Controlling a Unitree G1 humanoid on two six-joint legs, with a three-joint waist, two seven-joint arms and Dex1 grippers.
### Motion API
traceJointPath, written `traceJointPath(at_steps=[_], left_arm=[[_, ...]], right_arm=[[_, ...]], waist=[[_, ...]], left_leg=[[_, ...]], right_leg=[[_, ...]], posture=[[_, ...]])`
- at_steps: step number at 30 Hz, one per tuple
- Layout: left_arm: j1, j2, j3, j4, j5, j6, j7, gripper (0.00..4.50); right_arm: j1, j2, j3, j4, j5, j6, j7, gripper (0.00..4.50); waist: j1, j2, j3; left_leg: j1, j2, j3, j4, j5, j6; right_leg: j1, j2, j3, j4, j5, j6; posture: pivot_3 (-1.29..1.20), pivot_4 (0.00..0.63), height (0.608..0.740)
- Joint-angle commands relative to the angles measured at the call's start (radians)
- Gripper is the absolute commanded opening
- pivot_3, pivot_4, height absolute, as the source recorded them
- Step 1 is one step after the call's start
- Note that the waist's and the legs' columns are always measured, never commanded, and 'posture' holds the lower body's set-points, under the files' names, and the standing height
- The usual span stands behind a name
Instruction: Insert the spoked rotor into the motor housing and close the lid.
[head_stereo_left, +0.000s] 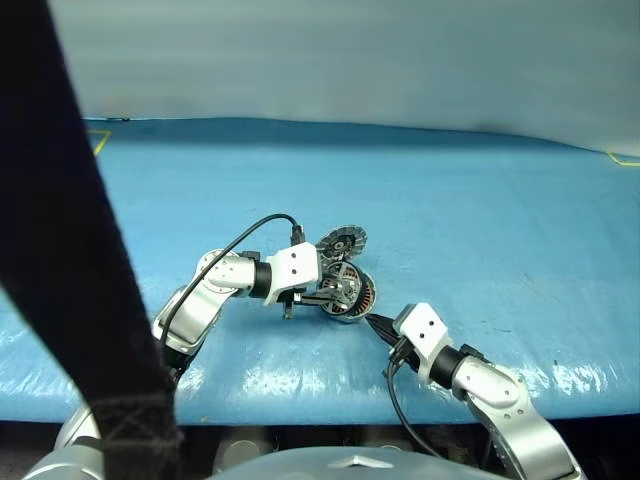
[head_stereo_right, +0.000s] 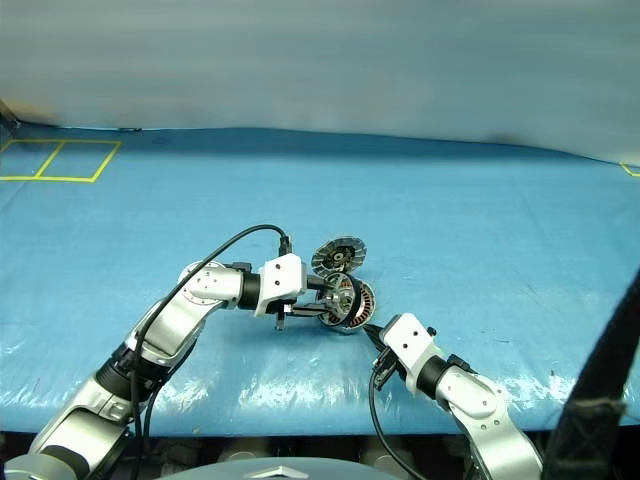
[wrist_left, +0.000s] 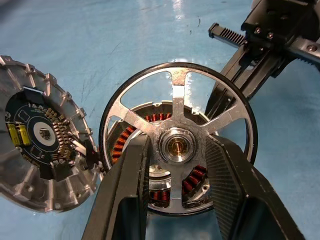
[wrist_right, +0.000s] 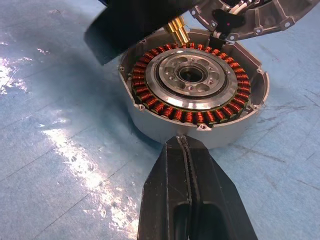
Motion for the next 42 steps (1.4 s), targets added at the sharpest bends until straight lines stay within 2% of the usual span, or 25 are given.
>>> traceJointPath(at_steps=[1, 14, 15, 16, 19, 24, 28, 34, 39, 42], left_arm=[[-0.017, -0.009, -0.008, -0.006, 0.018, 0.014, 0.015, 1.63], [-0.016, -0.012, -0.028, -0.020, 0.036, 0.050, 0.000, 1.63], [-0.019, -0.017, -0.024, -0.017, 0.036, 0.051, 0.006, 2.11], [-0.022, -0.020, -0.020, -0.015, 0.040, 0.049, 0.014, 2.30], [-0.026, -0.046, 0.013, -0.033, 0.000, 0.077, 0.028, 3.28], [-0.012, -0.057, 0.072, -0.097, -0.120, 0.089, -0.017, 3.28], [0.025, -0.029, 0.116, -0.165, -0.217, 0.121, -0.049, 3.28], [0.139, 0.033, 0.179, -0.167, -0.248, 0.089, -0.031, 3.28], [0.271, 0.026, 0.254, -0.111, -0.291, -0.021, -0.032, 3.28], [0.329, -0.004, 0.274, -0.089, -0.302, -0.069, -0.012, 3.28]], right_arm=[[-0.008, 0.001, -0.003, -0.018, -0.001, -0.023, 0.000, 0.00], [-0.001, 0.003, -0.005, -0.019, -0.009, -0.026, -0.001, 0.00], [-0.001, 0.003, -0.004, -0.019, -0.009, -0.026, -0.001, 0.00], [-0.001, 0.003, -0.004, -0.019, -0.009, -0.026, 0.000, 0.00], [-0.002, 0.001, -0.003, -0.019, -0.008, -0.025, 0.004, 0.00], [-0.009, -0.001, -0.004, -0.020, -0.005, -0.022, 0.010, 0.00], [-0.017, 0.004, -0.023, -0.040, 0.022, -0.022, 0.018, 0.00], [-0.048, -0.004, -0.046, -0.089, 0.051, -0.007, 0.030, 0.00], [-0.117, 0.012, -0.024, -0.095, 0.088, 0.006, 0.050, 0.00], [-0.185, 0.034, 0.001, -0.018, 0.080, -0.004, 0.053, 0.00]], waist=[[0.000, 0.000, 0.000], [0.000, 0.000, 0.000], [0.000, 0.000, 0.000], [0.000, 0.000, 0.000], [0.001, 0.000, 0.000], [-0.001, 0.000, 0.000], [-0.001, 0.000, 0.000], [-0.003, 0.001, 0.000], [-0.001, 0.000, 0.001], [-0.002, 0.000, 0.001]], left_leg=[[0.000, 0.000, 0.000, 0.000, 0.000, 0.000], [0.000, 0.000, 0.000, 0.000, 0.000, 0.000], [0.000, 0.000, 0.000, 0.000, 0.000, 0.000], [0.000, 0.000, 0.000, 0.000, 0.000, 0.000], [0.000, 0.000, 0.000, 0.000, 0.000, 0.000], [0.000, 0.000, 0.000, 0.000, 0.000, -0.001], [0.000, 0.000, 0.000, 0.000, 0.002, -0.003], [0.000, 0.000, 0.000, 0.000, 0.001, -0.003], [0.000, 0.000, 0.000, 0.000, 0.000, -0.001], [0.000, 0.000, 0.000, 0.000, 0.001, -0.001]], right_leg=[[0.000, 0.000, 0.000, 0.000, 0.000, 0.000], [0.000, 0.000, 0.000, 0.000, 0.000, 0.000], [0.000, 0.000, 0.000, 0.000, 0.000, 0.000], [0.000, 0.000, 0.000, 0.000, 0.000, 0.000], [0.000, 0.000, 0.000, 0.000, 0.000, 0.000], [0.000, 0.000, 0.000, 0.000, 0.000, 0.000], [0.000, 0.000, 0.000, 0.000, 0.000, 0.000], [0.000, 0.000, 0.000, 0.000, 0.000, 0.000], [0.000, -0.001, 0.000, 0.000, 0.000, 0.000], [0.000, -0.001, 0.000, 0.000, 0.003, -0.004]], posture=[[0.00, 0.150, 0.740], [0.00, 0.150, 0.740], [0.00, 0.150, 0.740], [0.00, 0.150, 0.740], [0.00, 0.150, 0.740], [0.00, 0.150, 0.740], [0.00, 0.150, 0.740], [0.00, 0.150, 0.740], [0.00, 0.150, 0.740], [0.00, 0.150, 0.740]])
